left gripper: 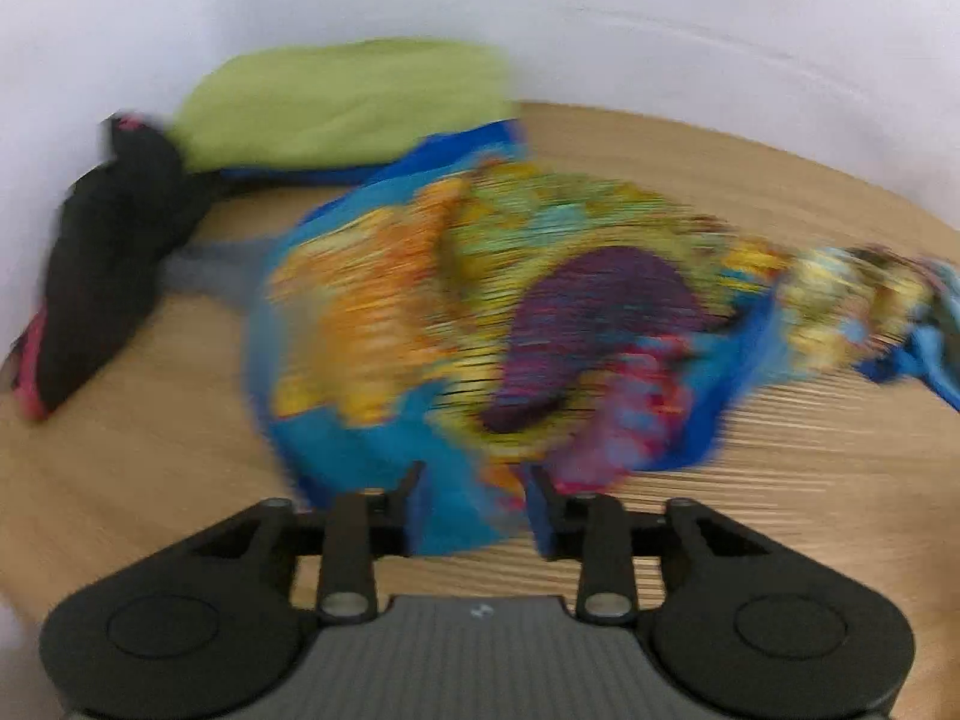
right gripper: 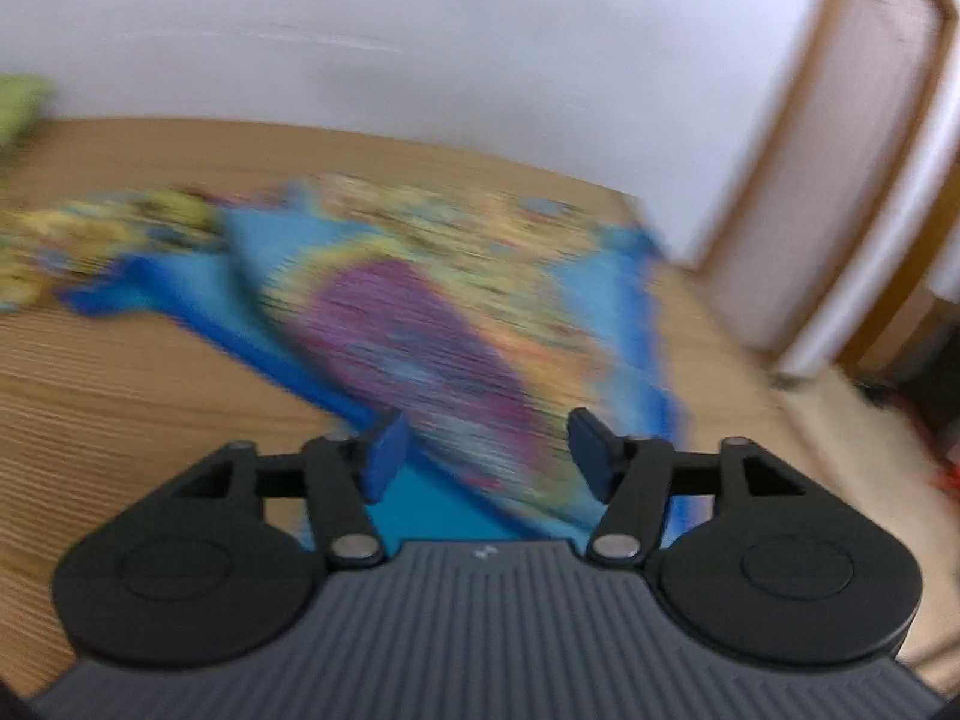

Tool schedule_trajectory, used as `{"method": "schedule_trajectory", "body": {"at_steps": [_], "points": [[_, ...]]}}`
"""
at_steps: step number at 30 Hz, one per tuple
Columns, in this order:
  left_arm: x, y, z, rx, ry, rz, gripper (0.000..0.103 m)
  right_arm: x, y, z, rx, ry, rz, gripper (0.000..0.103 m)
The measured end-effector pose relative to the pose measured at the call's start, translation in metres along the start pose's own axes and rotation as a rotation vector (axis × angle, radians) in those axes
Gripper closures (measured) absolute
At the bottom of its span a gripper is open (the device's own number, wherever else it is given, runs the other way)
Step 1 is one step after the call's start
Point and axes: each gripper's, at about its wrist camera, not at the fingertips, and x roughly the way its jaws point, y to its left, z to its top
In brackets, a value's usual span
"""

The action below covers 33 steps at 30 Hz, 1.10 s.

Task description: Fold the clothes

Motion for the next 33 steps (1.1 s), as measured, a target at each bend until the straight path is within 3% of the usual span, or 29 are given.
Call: {"method": "schedule_trajectory", "body": {"at_steps": [4, 7, 9, 13, 15, 16, 17, 18, 22, 26, 33], "points": [[0.019, -0.061, 0.002, 0.157, 0.010, -0.120, 0.054, 0.016, 0.081, 0.014, -0.071, 0.006, 0.194, 0.039], [0.045, -0.099, 0.004, 0.285, -0.003, -0.136, 0.054, 0.026, 0.137, 0.030, -0.105, 0.008, 0.288, 0.039], [0.069, -0.109, 0.009, 0.319, 0.006, -0.125, 0.054, 0.025, 0.167, 0.037, -0.108, 0.013, 0.336, 0.039], [0.101, -0.104, 0.018, 0.314, 0.040, -0.131, 0.054, 0.039, 0.203, 0.057, -0.110, 0.046, 0.393, 0.039], [0.111, -0.097, 0.022, 0.297, 0.053, -0.173, 0.053, 0.043, 0.210, 0.063, -0.083, 0.075, 0.415, 0.039], [0.113, -0.093, 0.025, 0.288, 0.043, -0.192, 0.057, 0.047, 0.212, 0.066, -0.062, 0.092, 0.435, 0.039], [0.115, -0.089, 0.027, 0.279, 0.033, -0.212, 0.091, 0.051, 0.215, 0.069, -0.039, 0.106, 0.455, 0.039], [0.116, -0.085, 0.031, 0.270, 0.030, -0.219, 0.102, 0.054, 0.219, 0.071, -0.015, 0.117, 0.474, 0.039], [0.090, -0.064, 0.044, 0.225, -0.032, -0.281, 0.102, 0.061, 0.235, 0.079, 0.075, 0.160, 0.570, 0.039], [0.059, -0.053, 0.044, 0.257, -0.075, -0.325, 0.102, 0.062, 0.251, 0.088, 0.166, 0.191, 0.786, 0.039], [0.059, -0.045, 0.031, 0.209, -0.040, -0.372, 0.102, 0.105, 0.284, 0.076, 0.438, 0.461, 0.950, 0.036]]}}
